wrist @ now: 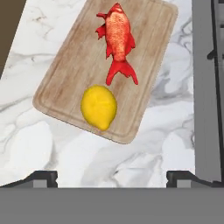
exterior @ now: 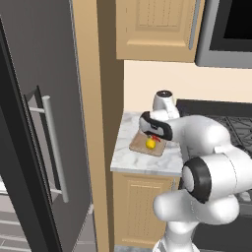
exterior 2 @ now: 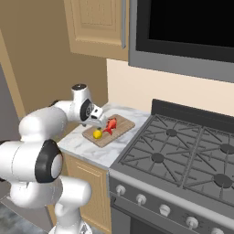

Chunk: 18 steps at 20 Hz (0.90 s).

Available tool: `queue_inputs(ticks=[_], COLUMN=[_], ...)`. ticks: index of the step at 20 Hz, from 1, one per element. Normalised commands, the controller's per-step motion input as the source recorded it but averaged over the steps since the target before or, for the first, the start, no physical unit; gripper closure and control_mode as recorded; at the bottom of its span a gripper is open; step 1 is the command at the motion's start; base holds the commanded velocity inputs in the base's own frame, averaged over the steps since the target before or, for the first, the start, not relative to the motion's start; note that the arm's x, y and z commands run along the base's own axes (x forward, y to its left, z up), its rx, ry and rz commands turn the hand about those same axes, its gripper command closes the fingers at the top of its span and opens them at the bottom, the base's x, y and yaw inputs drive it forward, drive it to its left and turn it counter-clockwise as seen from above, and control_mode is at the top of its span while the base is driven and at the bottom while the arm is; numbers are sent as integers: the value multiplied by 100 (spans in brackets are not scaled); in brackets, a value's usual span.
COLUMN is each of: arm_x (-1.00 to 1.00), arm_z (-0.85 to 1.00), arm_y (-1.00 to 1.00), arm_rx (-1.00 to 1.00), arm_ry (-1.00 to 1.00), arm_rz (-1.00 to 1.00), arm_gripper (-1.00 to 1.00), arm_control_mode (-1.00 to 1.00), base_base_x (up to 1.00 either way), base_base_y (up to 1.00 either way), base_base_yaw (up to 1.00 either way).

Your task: Retrieve a lemon from the fridge and place it on the cutting board with the fish.

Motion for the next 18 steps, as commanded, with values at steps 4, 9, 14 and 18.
queue_inputs(ticks=[4,9,14,18], arm_x=[-100,-99,-54,-16], arm_z=[38,44,59,31], arm_y=[0,0,0,-10], arm_rx=[0,0,0,0], arm_ry=[0,-1,1,8], arm_rz=[0,2,1,0], arm_gripper=[-100,-100,-100,-100], arm_control_mode=[-100,-100,-100,-100], base_base_x=[0,0,0,0], base_base_y=[0,0,0,0], base_base_yaw=[0,0,0,0])
